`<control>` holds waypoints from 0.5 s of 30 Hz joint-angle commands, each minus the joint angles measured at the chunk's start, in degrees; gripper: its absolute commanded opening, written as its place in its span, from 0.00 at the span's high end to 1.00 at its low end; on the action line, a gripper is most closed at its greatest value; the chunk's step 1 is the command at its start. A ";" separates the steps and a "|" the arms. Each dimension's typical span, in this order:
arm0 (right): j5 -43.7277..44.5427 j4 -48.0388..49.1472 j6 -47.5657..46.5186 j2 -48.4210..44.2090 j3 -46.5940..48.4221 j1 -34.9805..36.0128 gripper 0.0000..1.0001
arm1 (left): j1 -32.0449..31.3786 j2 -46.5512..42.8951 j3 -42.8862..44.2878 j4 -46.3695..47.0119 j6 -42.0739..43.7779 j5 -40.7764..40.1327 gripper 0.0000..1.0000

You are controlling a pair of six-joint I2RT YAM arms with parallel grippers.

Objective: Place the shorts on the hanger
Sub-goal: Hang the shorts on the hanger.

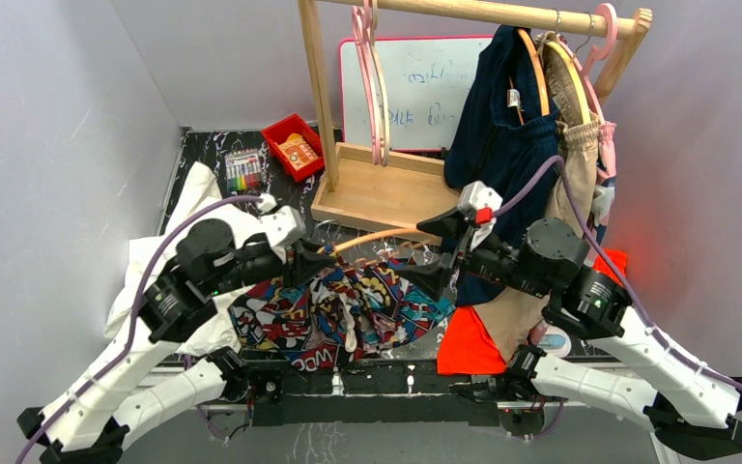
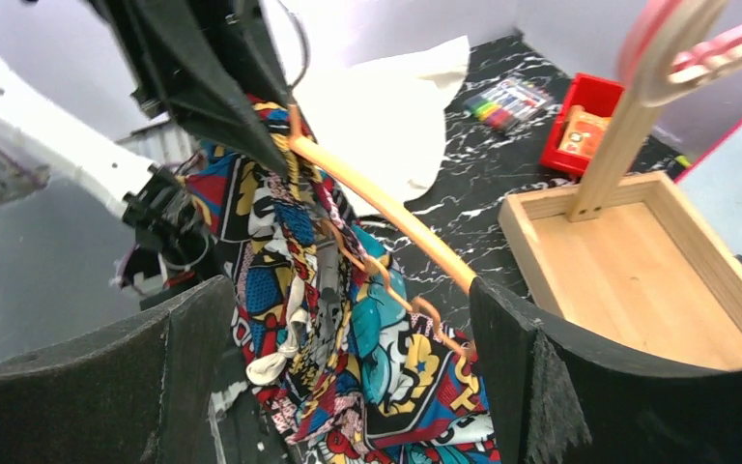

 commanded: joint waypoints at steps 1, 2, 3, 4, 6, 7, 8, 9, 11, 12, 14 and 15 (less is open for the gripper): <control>7.31 -2.45 4.54 -0.09 4.26 0.22 0.02 | 0.29 -8.15 -1.31 6.46 1.19 -12.40 1.00; 7.21 -2.06 5.61 -0.24 3.17 0.18 0.02 | 0.29 -9.28 -1.33 6.97 1.24 -13.58 1.00; 6.95 -1.64 6.40 -0.34 1.75 0.15 0.02 | 0.29 -10.38 -1.04 7.01 1.48 -14.62 1.00; 7.01 -1.03 7.49 -0.39 0.29 0.18 0.02 | 0.29 -10.95 -0.63 6.92 1.49 -16.36 1.00; 7.56 0.40 9.77 -0.17 -2.57 0.22 0.02 | 0.29 -12.23 -0.68 7.12 1.81 -19.17 1.00; 7.51 1.08 10.76 0.06 -3.91 0.22 0.02 | 0.33 -13.02 -1.08 8.05 1.74 -20.51 1.00; 7.52 2.07 11.94 0.33 -5.43 0.23 0.02 | 0.29 -13.82 -1.65 8.97 1.70 -21.43 1.00; 7.39 3.59 13.16 0.56 -7.19 0.23 0.02 | 0.26 -14.64 -2.32 9.87 1.64 -22.11 1.00; 7.05 7.07 15.37 1.16 -11.08 0.23 0.04 | 0.29 -15.64 -3.38 11.57 1.35 -22.69 1.00; 7.04 8.49 16.76 1.69 -12.56 0.23 0.05 | 0.29 -15.93 -3.66 12.24 1.18 -22.68 1.00; 6.88 11.59 20.33 3.80 -15.72 0.23 0.08 | 0.29 -15.80 -3.69 13.11 0.57 -22.54 1.00; 6.41 13.38 22.06 4.82 -16.89 0.22 0.11 | 0.29 -15.73 -3.68 13.73 0.33 -22.56 1.00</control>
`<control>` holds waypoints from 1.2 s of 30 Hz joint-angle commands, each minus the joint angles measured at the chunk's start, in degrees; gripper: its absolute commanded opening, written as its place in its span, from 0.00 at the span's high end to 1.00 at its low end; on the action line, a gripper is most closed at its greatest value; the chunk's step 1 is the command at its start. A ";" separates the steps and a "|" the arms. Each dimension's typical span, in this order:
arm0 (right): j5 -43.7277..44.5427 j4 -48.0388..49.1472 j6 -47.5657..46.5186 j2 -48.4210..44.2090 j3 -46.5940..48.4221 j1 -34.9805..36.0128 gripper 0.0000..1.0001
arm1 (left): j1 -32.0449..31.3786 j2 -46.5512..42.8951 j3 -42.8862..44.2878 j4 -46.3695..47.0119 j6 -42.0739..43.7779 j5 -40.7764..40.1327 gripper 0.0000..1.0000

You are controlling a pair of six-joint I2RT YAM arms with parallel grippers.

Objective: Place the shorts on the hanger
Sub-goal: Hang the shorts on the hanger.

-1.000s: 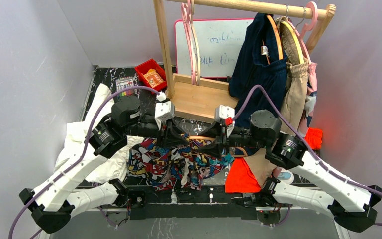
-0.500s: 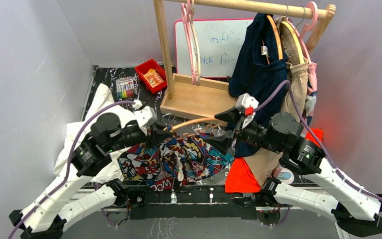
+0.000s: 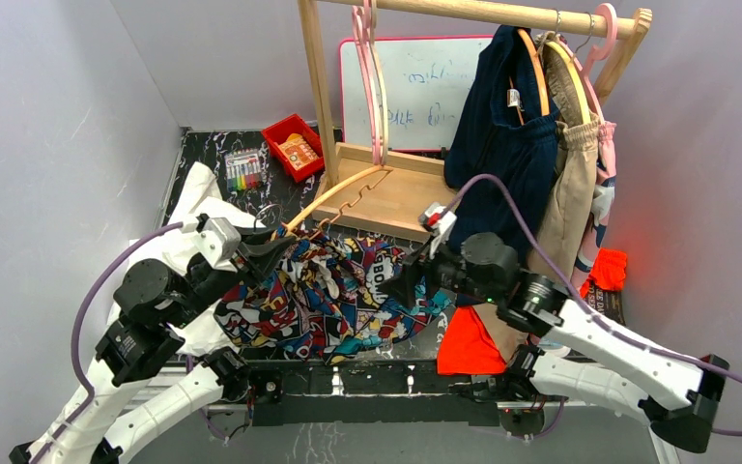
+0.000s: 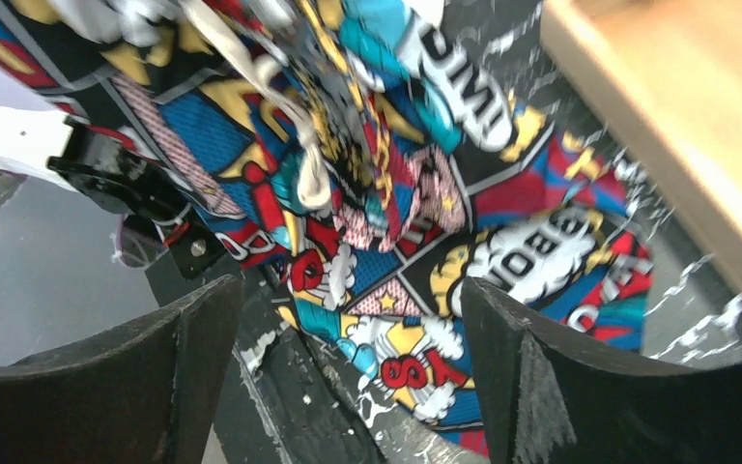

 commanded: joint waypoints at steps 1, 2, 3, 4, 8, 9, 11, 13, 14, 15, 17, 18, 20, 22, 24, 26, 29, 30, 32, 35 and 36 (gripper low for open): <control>-0.63 11.94 10.36 3.98 -4.95 0.21 0.15 | 0.29 -0.15 0.06 8.11 -0.58 -2.58 1.00; -1.06 14.13 12.29 4.94 -5.90 0.22 0.19 | 0.29 -0.27 -0.03 9.02 -0.84 -2.58 1.00; -1.61 17.70 14.26 5.85 -6.90 0.22 0.22 | 0.31 -0.38 -0.19 9.93 -1.11 -2.71 1.00; -2.20 20.74 15.89 6.83 -7.91 0.26 0.27 | 0.29 -0.56 -0.38 10.85 -1.57 -3.01 1.00; 0.50 25.10 19.08 11.38 -7.94 1.30 0.29 | 0.29 -1.07 -0.88 12.96 -3.06 -3.75 1.00; 1.23 25.06 19.25 12.59 -7.37 1.52 0.29 | 0.31 -0.95 -0.76 13.01 -3.13 -3.69 1.00; 1.95 25.00 19.32 14.78 -6.63 1.69 0.28 | 0.29 -0.98 -0.43 12.89 -3.14 -3.46 1.00; 3.11 23.29 19.88 17.21 -5.73 1.71 0.30 | 0.29 -0.96 -0.21 12.73 -3.13 -3.36 1.00; 3.59 22.21 19.90 18.36 -5.08 1.77 0.31 | 0.32 -1.02 0.02 12.66 -3.13 -3.29 1.00; 4.11 21.32 20.16 19.14 -4.82 1.85 0.33 | 0.29 -0.99 0.27 12.59 -3.13 -3.22 1.00; 5.42 20.53 20.68 19.78 -5.12 1.95 0.35 | 0.27 -1.07 0.71 12.49 -3.05 -2.90 1.00; 6.24 20.27 20.78 19.90 -5.29 1.98 0.36 | 0.28 -1.03 0.87 12.37 -3.03 -2.69 1.00; 7.94 19.54 21.04 20.29 -5.47 1.98 0.38 | 0.23 -1.00 1.04 12.24 -2.87 -2.43 1.00; 9.07 19.41 20.99 20.63 -5.49 1.96 0.42 | 0.29 -1.03 1.05 12.37 -2.87 -2.11 1.00; 8.76 20.25 20.67 21.48 -5.12 1.94 0.49 | 0.26 -0.97 1.14 12.60 -2.89 -1.69 1.00; 7.86 20.91 20.19 22.49 -4.23 1.98 0.58 | 0.29 -0.82 1.43 12.87 -3.00 -1.24 1.00; 7.21 20.85 18.97 23.23 -2.49 1.98 0.78 | 0.30 -0.59 2.73 12.88 -3.05 -0.25 1.00; 6.99 20.79 18.22 22.66 -1.78 1.99 0.83 | 0.28 -0.56 3.36 12.76 -3.04 0.20 1.00; 6.77 20.29 16.17 20.55 -0.61 1.96 0.95 | 0.28 -0.63 4.91 11.77 -3.04 1.34 1.00; 5.83 17.47 11.90 16.12 1.97 1.99 1.00 | 0.29 -1.01 7.68 9.38 -2.82 4.00 1.00; 5.62 16.20 10.32 14.32 2.69 1.99 1.00 | 0.29 -1.07 8.44 8.28 -2.52 5.17 1.00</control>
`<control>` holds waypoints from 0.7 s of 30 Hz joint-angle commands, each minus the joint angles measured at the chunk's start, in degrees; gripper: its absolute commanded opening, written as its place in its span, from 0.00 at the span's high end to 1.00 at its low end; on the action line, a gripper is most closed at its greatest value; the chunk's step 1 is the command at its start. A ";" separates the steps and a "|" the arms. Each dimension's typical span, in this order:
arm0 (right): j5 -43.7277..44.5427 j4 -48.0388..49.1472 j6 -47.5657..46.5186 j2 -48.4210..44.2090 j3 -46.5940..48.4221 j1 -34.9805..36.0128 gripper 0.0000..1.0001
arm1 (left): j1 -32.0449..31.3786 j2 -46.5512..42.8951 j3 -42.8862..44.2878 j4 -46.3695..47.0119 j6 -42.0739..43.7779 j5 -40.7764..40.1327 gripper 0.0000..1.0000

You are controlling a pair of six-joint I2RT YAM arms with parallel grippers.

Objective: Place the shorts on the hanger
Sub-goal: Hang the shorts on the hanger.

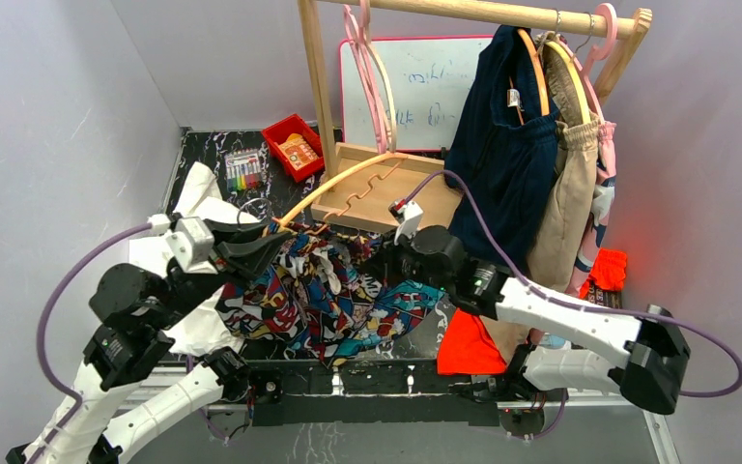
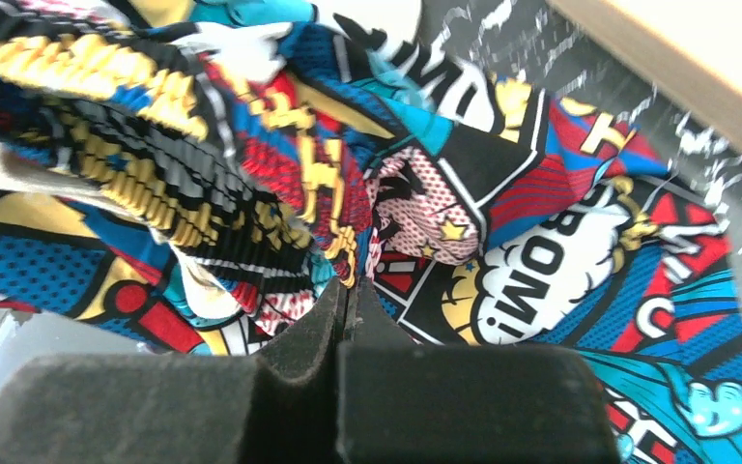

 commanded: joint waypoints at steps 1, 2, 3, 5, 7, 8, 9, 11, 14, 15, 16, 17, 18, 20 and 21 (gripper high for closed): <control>-0.74 -1.91 -7.00 -7.93 6.73 0.30 1.00 | 0.29 -1.53 6.63 2.89 0.68 3.87 1.00; -0.59 -3.74 -8.04 -9.49 7.48 0.28 1.00 | 0.33 -1.77 7.07 1.84 0.84 4.80 1.00; -0.03 -5.61 -8.50 -10.60 8.07 0.30 1.00 | 0.29 -2.03 7.24 1.08 0.87 5.65 1.00; 1.78 -9.27 -9.50 -12.51 9.85 0.30 1.00 | 0.29 -2.64 7.19 0.32 0.95 7.06 1.00; 4.27 -13.55 -11.02 -13.88 13.39 0.25 1.00 | 0.29 -2.78 7.26 0.49 0.90 8.35 1.00; 5.58 -15.43 -11.96 -14.25 16.04 0.30 1.00 | 0.29 -2.70 7.53 0.96 0.69 9.04 1.00; 6.63 -17.29 -13.13 -14.29 19.43 0.29 1.00 | 0.27 -2.45 7.96 1.61 0.39 9.77 1.00; 7.95 -19.97 -14.89 -14.05 25.74 0.29 1.00 | 0.29 -1.44 8.86 3.28 -0.29 11.38 1.00; 7.17 -21.31 -15.81 -14.01 29.34 0.30 1.00 | 0.29 -0.11 9.97 3.84 -1.11 13.92 1.00; 7.17 -21.43 -15.51 -14.33 28.08 0.26 1.00 | 0.30 -0.03 9.69 3.66 -1.52 14.94 1.00; 7.24 -21.23 -14.78 -14.93 26.04 0.30 1.00 | 0.29 -0.12 9.08 3.43 -1.82 15.86 1.00; 7.40 -20.64 -13.58 -15.77 23.19 0.28 1.00 | 0.31 -0.41 8.19 3.17 -2.33 16.67 1.00; 7.56 -19.95 -12.26 -16.89 20.06 0.27 1.00 | 0.26 -0.82 7.19 2.86 -2.93 17.12 1.00; 8.48 -18.05 -9.48 -19.40 13.85 0.29 1.00 | 0.27 -1.78 5.41 1.72 -3.73 17.18 1.00; 8.93 -17.25 -8.38 -20.80 11.19 0.30 1.00 | 0.26 -2.31 4.74 0.99 -3.97 16.45 1.00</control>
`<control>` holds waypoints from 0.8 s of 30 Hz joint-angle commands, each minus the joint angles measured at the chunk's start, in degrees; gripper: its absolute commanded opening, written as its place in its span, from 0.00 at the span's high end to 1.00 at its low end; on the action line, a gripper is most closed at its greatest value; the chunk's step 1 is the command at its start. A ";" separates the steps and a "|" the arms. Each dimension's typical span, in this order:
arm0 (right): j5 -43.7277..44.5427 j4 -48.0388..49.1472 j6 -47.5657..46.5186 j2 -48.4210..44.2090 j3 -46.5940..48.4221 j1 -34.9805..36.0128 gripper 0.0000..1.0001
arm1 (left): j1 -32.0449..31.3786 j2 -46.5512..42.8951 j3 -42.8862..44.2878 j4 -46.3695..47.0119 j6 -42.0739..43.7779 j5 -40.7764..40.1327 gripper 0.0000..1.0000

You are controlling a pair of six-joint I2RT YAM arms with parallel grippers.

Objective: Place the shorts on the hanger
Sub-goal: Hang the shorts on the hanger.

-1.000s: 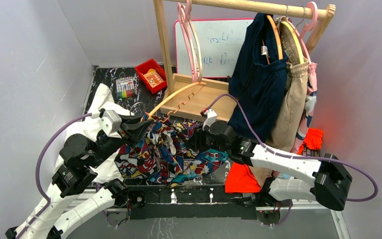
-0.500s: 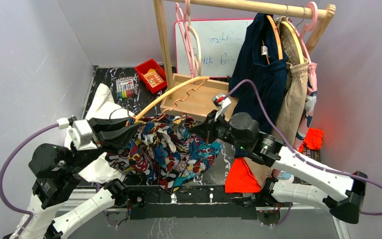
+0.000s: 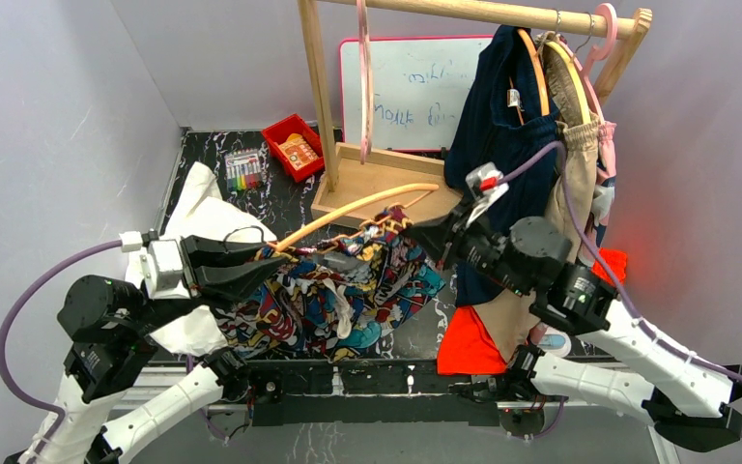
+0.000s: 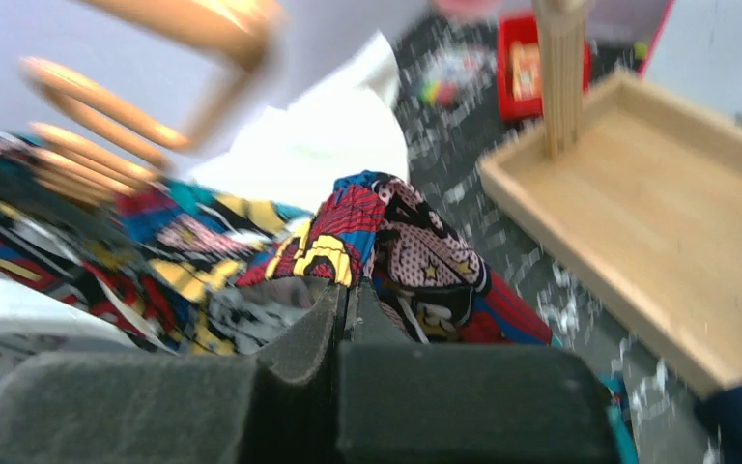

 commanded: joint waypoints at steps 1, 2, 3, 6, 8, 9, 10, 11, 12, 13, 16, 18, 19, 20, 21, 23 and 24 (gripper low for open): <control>2.97 1.35 5.03 -3.40 -10.98 0.19 1.00 | 0.28 -2.18 -2.17 1.22 -2.03 1.05 1.00; 3.67 1.55 5.39 -4.29 -12.10 0.19 1.00 | 0.29 -2.72 -2.43 0.61 -1.85 0.23 1.00; 4.69 1.32 5.43 -4.83 -12.26 0.17 1.00 | 0.29 -3.18 -2.41 0.10 -1.50 -0.62 1.00; 7.46 -2.08 1.70 -3.45 -5.52 0.19 1.00 | 0.29 -3.23 -0.93 -0.55 -0.39 -2.93 1.00; 8.94 -4.10 -1.12 -1.80 1.43 0.15 1.00 | 0.29 -2.42 0.20 -0.57 0.19 -3.38 1.00; 9.15 -4.14 -2.13 -1.32 3.78 0.17 1.00 | 0.26 -2.05 0.39 -0.38 0.17 -3.34 1.00; 9.32 -3.66 -2.63 -1.20 5.02 0.18 1.00 | 0.28 -1.92 0.19 -0.08 -0.08 -3.22 1.00; 9.50 -2.77 -2.76 -1.47 4.88 0.19 1.00 | 0.33 -1.92 -0.48 0.44 -0.47 -3.14 1.00; 9.68 -1.57 -2.55 -1.96 3.40 0.19 1.00 | 0.31 -2.16 -1.73 0.89 -1.02 -3.00 1.00; 10.30 -0.50 -1.98 -2.65 0.12 0.19 1.00 | 0.28 -2.50 -2.80 1.12 -1.40 -2.96 1.00; 13.74 -0.21 2.40 -4.87 -9.14 0.19 1.00 | 0.29 -4.02 -6.18 0.97 -2.60 -3.90 1.00; 16.23 -0.68 6.05 -6.79 -15.32 0.19 1.00 | 0.30 -5.26 -8.08 0.66 -3.31 -4.66 1.00; 17.16 -0.73 7.81 -7.86 -18.22 0.19 1.00 | 0.29 -5.75 -8.85 0.40 -3.53 -5.03 1.00; 18.08 -0.81 9.21 -9.08 -20.56 0.19 1.00 | 0.29 -6.05 -9.31 -0.14 -3.59 -5.31 1.00; 18.51 -0.87 10.33 -10.24 -22.47 0.19 1.00 | 0.29 -6.21 -9.60 -0.84 -3.60 -5.58 1.00; 18.94 -1.19 11.59 -11.67 -24.60 0.17 1.00 | 0.29 -6.28 -10.09 -2.38 -3.70 -6.04 1.00; 19.04 -1.90 12.04 -11.88 -24.79 0.19 1.00 | 0.31 -6.36 -10.37 -3.09 -3.81 -6.25 1.00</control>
